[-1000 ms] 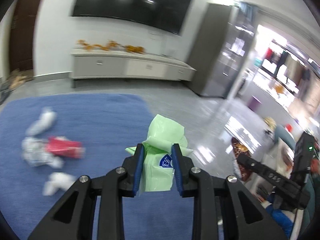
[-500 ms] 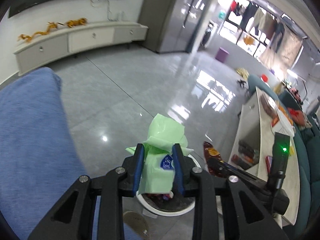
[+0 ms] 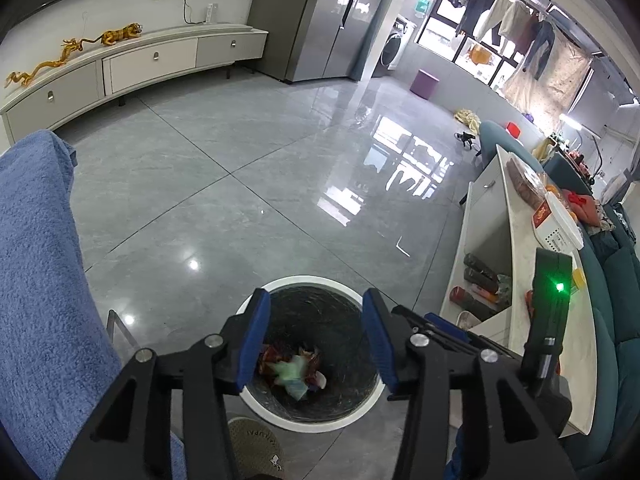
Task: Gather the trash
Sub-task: 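Carry both items to the trash bin and open both tools to drop them, then move both tools back over the rug toward the white wrappers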
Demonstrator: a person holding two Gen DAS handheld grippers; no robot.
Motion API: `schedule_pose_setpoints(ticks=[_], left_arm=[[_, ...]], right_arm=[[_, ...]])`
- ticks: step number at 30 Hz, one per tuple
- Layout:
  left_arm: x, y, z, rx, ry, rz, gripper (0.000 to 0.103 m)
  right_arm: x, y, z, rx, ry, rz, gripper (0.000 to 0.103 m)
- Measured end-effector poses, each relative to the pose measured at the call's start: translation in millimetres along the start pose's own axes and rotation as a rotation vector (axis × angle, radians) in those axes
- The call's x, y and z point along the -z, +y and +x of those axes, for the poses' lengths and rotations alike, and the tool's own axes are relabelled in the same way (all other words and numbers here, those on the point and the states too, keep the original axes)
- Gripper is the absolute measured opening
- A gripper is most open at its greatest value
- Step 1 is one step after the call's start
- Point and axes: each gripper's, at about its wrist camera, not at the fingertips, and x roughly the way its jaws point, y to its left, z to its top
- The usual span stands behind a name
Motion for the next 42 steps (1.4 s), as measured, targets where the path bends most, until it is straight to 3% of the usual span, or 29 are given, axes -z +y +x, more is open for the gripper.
schedule_pose_setpoints(ticks=[20,24,26,31,42], left_arm=[[22,68,-101,-0.148,-0.163,-0.12,0.047],[30,86,-126,-0.187,-0.211,-0.147,0.061],[37,96,-138,-0.214,-0.233,-0.156,0.061],[60,132,-171,-0.31,-0.27,-0.173,0.062],[120,250,-246,-0.472,-0.319,-0.339,0.062]], right_arm=[[13,75,-48,-0.009,-0.091,-0.187,0.053],[17,92,-63,-0.017,-0.121,-0.24,0.055],[20,101,-70,-0.025,-0.135,-0.267,0.056],[30,125,-76,-0.053,-0.143,-0.331,0.056],[78,220,-53,-0.177,-0.065,-0.571,0.057]])
